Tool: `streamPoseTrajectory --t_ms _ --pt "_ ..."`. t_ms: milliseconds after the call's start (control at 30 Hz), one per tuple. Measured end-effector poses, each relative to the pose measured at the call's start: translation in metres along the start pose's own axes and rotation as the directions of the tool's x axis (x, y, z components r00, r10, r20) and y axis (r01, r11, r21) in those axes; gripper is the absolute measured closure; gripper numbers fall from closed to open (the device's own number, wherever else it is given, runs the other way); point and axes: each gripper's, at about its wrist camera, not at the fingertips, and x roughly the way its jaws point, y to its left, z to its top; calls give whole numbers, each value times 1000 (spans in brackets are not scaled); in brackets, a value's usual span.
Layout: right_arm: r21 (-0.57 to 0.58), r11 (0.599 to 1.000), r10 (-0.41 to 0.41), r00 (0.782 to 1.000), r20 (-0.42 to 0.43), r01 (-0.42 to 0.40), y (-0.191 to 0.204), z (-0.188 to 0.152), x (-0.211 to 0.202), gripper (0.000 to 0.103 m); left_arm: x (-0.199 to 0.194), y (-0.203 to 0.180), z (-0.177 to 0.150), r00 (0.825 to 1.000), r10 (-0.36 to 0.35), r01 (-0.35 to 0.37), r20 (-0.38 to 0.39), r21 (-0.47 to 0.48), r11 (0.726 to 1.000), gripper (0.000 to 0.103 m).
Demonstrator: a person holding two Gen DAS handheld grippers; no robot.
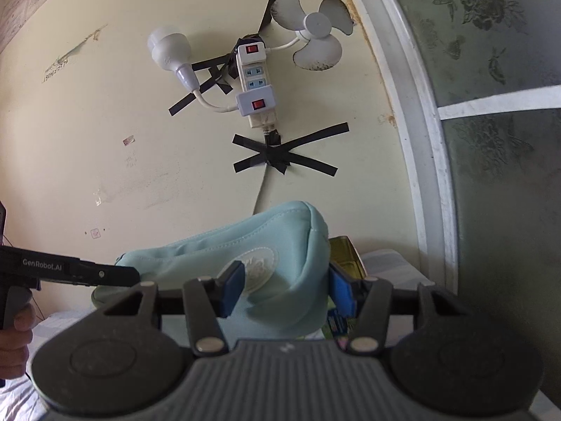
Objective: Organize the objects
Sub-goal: 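Lift the pouch with the left gripper and carry it to the tin, then lower the pouch into the tin and open the left gripper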
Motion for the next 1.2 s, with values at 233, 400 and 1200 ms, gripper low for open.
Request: streamPoseTrajectory --t_ms 233,400,1200 --pt "-28 999 15 1000 -12 -16 -7 57 76 53 34 20 63 998 52 -50 39 -48 998 55" --pt "-10 1000 23 999 -42 -23 -15 72 122 53 57 31 80 994 95 -91 61 -67 994 55" --pt "69 998 11 974 -225 5 -38 48 226 54 134 95 57 991 122 -132 -61 -210 969 55"
